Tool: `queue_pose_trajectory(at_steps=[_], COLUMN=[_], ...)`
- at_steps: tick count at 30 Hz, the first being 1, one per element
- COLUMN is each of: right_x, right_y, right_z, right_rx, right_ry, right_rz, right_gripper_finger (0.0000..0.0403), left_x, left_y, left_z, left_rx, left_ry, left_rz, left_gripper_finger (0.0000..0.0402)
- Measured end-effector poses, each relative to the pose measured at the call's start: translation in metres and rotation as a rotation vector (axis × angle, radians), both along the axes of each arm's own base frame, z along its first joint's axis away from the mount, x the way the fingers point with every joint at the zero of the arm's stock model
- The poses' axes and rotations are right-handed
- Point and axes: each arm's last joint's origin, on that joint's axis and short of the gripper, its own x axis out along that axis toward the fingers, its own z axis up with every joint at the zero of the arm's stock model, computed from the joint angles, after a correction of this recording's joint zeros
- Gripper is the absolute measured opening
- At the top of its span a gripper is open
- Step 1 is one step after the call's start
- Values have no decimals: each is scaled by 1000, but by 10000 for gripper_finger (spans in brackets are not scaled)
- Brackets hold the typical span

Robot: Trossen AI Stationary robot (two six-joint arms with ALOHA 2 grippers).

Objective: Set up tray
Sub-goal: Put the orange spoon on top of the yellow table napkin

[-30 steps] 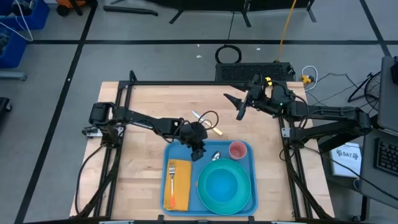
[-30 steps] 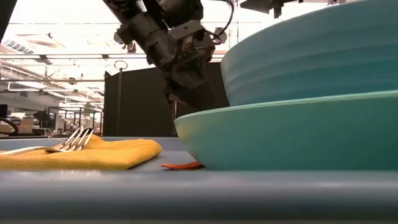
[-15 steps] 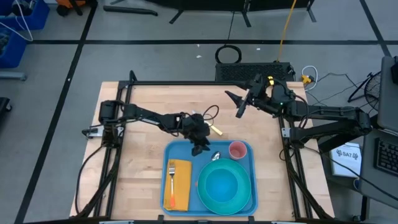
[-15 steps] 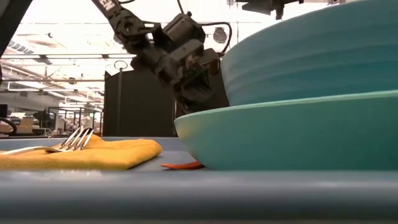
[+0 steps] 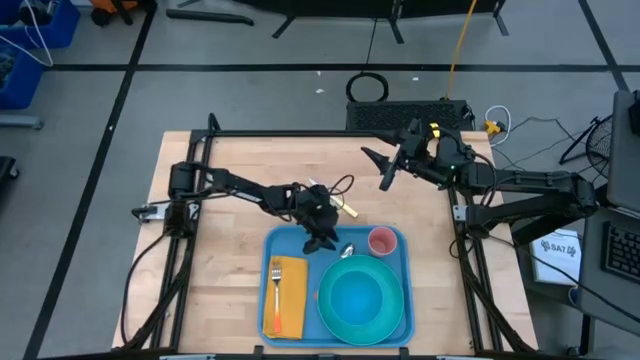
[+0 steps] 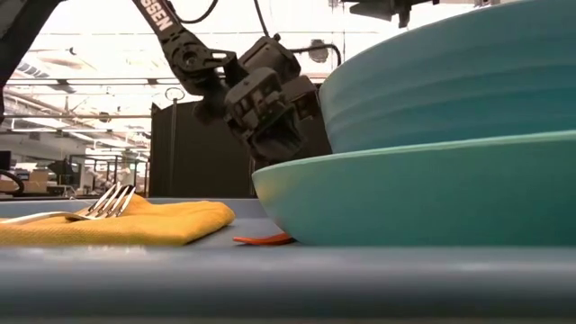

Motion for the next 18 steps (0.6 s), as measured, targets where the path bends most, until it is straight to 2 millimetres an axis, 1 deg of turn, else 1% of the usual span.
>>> queue_pose_trajectory(at_steps=[2,8,13,18], right_x=[0,0,0,0], right_y=[0,0,0,0], right_z=[0,0,0,0], right_rx=[0,0,0,3], right_ry=[1,0,-1,-4], right_rz=[0,0,1,1], right_gripper_finger=[212,212,212,212], left_x=[1,4,8,8], left_y=[0,1,1,2], left_z=[-7,-14,-10,-10], left_rx=[-10,0,33,48], left_ry=[10,-19,-90,-98], left_rz=[-9,-13,-10,-9], left_gripper_finger=[161,161,161,161])
